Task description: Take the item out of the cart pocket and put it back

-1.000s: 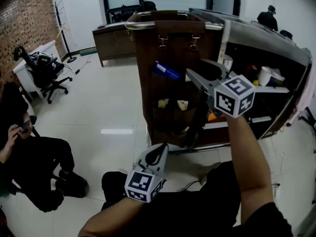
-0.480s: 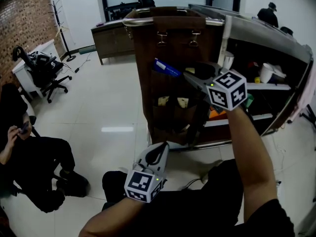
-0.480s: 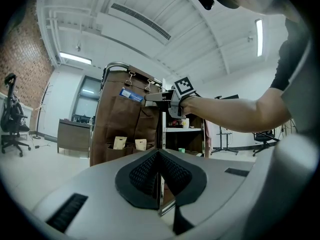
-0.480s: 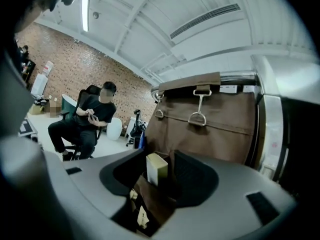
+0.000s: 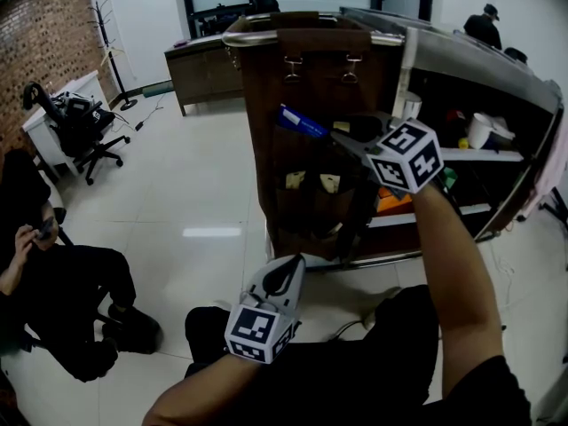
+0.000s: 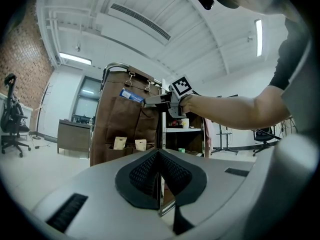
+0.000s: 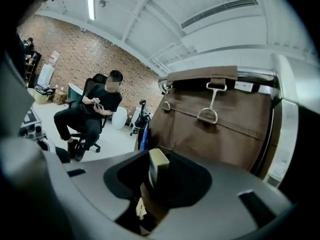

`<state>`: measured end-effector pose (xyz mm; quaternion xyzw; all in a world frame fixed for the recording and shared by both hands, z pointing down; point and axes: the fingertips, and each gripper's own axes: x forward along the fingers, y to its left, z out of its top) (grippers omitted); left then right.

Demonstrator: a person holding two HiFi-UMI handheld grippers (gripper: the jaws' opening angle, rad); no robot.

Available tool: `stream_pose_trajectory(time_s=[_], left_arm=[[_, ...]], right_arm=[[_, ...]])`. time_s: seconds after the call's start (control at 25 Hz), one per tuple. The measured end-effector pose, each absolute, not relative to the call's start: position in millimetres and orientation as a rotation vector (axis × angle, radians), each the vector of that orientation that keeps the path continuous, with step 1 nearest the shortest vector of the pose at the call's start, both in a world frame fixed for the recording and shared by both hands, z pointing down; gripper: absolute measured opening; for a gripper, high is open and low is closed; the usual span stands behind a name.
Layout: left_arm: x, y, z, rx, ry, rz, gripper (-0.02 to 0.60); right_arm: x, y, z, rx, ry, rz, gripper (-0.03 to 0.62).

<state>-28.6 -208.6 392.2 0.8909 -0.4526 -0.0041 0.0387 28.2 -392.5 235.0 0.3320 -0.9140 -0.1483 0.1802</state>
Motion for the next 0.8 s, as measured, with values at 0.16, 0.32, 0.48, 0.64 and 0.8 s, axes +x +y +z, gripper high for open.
stream_pose_trajectory(time_s=[0.16,0.32,0.48,0.64,0.8], left_arm=[[-27.6,-208.8,391.6,2.733,-1.384,-0.012,0.0],[-27.2,-210.2,392.1,2.734,-1.384,-0.011,0.0],[-28.1,-209.8,392.2,2.734,-1.389,-0.008,0.0],[-28.4,-209.7,391.1,2.735,-1.395,-0.009,0.0],[-28.6,-209.1,391.7,2.737,-1.396,-0.009,0.0]], right_arm=[[31.2,-391.3,231.0,0.958,-2.599,-0.423,0.135],[37.5,-390.4,213.8,1.013,-2.65,-0.413,0.095],[42.9,-387.3,191.0,1.079,-2.697,-0.394,0.091],[47.4,-382.1,168.0,1.119,-2.717,-0.39,0.089],[54.5,-370.7,138.2,1.162,-2.735,-0.386,0.089]])
